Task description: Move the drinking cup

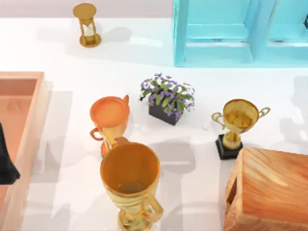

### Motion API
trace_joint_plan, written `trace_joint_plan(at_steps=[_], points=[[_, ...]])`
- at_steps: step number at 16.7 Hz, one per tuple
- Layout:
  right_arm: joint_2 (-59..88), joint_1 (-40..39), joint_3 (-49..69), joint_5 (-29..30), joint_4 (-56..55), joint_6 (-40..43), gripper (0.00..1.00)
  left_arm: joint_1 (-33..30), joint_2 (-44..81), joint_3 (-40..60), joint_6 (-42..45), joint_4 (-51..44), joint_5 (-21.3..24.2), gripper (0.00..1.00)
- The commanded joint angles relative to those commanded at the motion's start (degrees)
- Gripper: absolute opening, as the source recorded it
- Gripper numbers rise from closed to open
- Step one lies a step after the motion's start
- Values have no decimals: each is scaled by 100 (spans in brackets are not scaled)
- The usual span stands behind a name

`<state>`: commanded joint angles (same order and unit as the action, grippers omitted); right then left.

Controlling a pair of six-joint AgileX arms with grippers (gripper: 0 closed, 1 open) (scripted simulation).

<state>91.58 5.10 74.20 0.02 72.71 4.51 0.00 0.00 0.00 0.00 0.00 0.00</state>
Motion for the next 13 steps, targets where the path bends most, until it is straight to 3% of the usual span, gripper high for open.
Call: trace_joint_plan(at_steps=[4, 13], points=[[36, -17, -185, 0, -212, -18, 100, 0, 0, 0, 0, 0, 0, 100], [523, -23, -1598, 1, -2135, -31, 100, 0, 0, 0, 0, 0, 0, 100]])
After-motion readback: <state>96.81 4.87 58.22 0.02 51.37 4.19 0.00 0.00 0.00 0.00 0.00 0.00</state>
